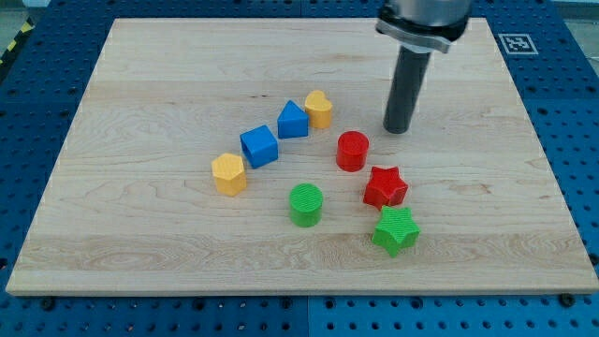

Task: Move the green circle a bit up

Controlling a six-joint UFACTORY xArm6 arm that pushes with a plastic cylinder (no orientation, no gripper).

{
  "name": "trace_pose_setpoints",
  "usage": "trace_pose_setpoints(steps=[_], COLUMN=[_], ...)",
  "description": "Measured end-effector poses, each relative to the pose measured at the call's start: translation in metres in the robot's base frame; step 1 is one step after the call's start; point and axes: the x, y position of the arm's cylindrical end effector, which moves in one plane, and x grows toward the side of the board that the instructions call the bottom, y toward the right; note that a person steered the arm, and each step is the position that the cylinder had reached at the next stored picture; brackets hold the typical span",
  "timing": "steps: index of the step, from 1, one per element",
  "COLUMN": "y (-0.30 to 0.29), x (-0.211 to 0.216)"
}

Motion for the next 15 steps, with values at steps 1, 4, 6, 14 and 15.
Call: trace_pose_setpoints(steps=[1, 4, 6, 14, 15], y=[0.003, 0.043, 0.031, -0.097, -0.106], x=[0.001, 0.089, 0.172, 0.151, 0.146])
